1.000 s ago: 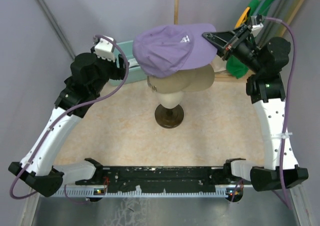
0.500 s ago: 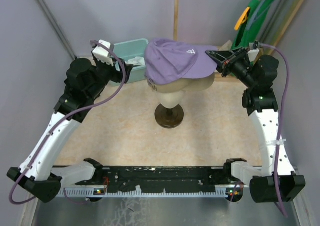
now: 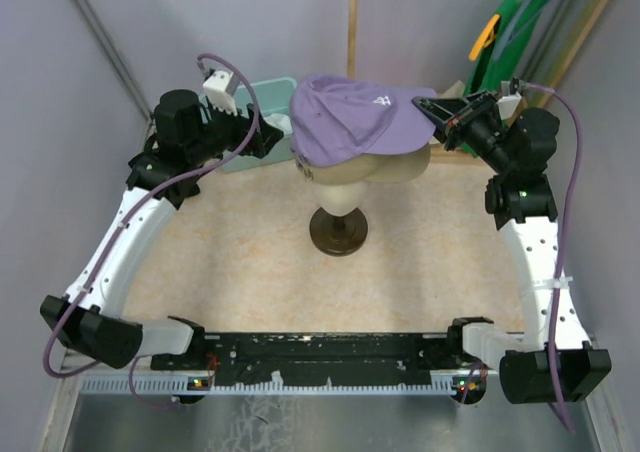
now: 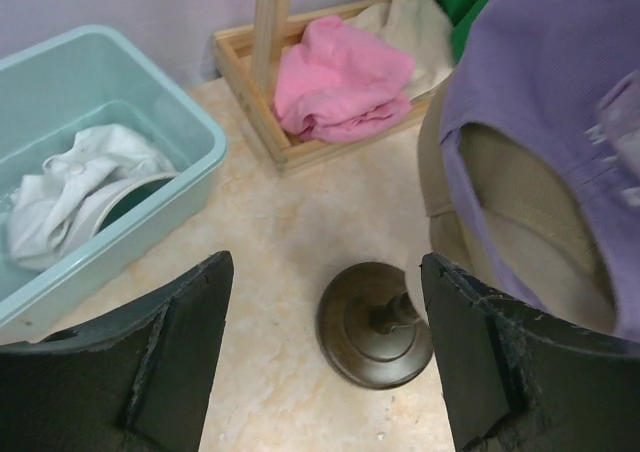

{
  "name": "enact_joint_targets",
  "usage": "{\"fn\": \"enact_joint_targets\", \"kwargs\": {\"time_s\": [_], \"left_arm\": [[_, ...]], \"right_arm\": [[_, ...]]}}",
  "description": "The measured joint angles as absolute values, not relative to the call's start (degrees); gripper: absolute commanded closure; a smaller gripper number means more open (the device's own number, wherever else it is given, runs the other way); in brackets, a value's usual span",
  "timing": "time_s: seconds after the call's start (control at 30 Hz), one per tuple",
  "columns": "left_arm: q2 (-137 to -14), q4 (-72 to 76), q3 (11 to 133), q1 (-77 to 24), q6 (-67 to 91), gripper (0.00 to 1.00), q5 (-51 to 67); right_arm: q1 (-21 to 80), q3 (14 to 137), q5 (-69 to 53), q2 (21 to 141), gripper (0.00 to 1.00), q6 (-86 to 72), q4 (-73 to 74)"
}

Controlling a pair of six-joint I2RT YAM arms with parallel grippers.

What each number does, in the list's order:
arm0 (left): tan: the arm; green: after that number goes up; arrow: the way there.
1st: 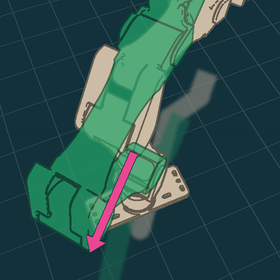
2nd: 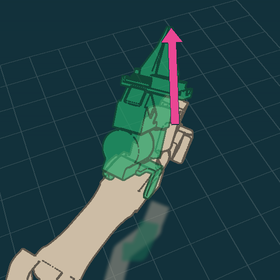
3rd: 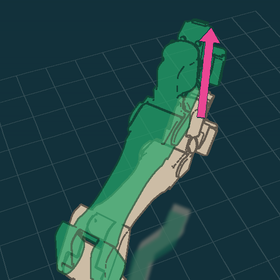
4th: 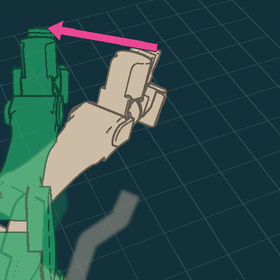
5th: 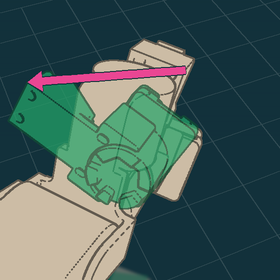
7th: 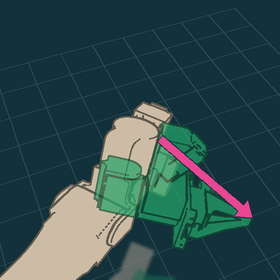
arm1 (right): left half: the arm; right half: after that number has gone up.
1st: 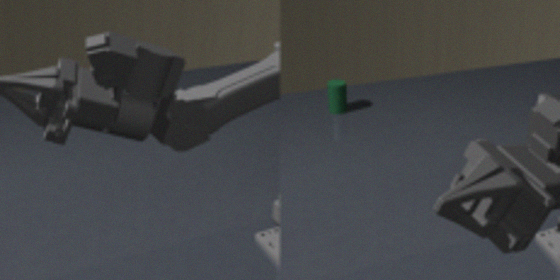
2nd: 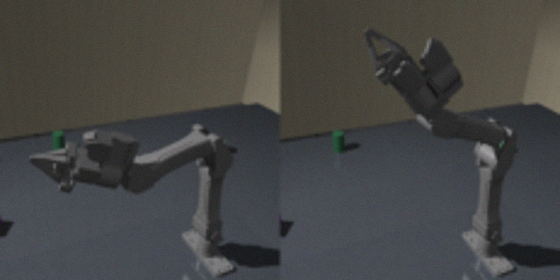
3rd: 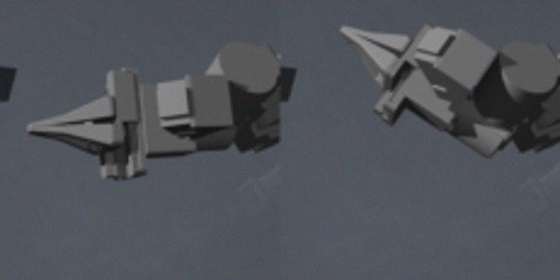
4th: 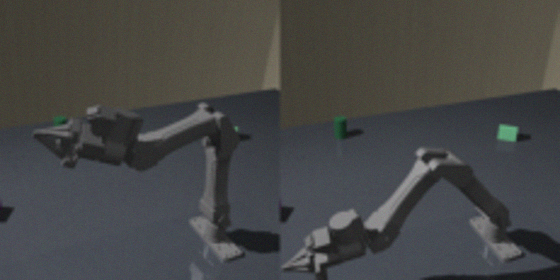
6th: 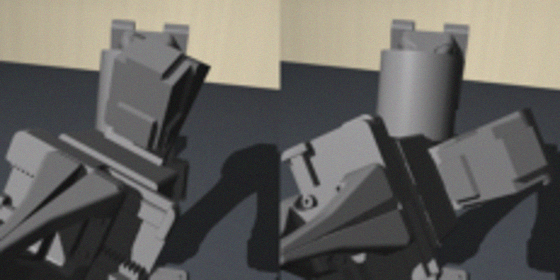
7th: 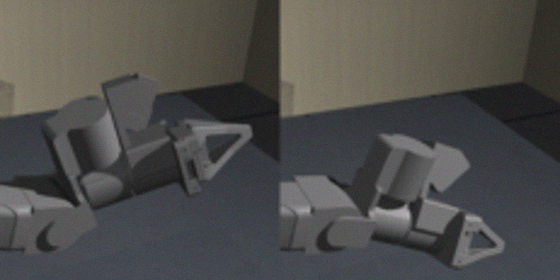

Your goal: Stack the hats

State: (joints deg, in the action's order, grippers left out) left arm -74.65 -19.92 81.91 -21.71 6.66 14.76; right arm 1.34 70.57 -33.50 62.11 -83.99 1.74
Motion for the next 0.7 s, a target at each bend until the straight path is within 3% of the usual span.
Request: {"fn": "enact_joint_targets", "kwargs": {"time_s": [0.4, 0.7], "left_arm": [[-77.8, -23.6, 94.4, -15.8, 18.4, 0.20, 37.6], [-78.9, -27.6, 90.7, -15.6, 25.4, 0.21, 46.0]], "right_arm": [[1.3, 70.6, -33.6, 62.3, 1.00, -83.0, 1.7], [1.3, 70.6, -33.9, 62.8, 1.00, -82.9, 1.4]]}}
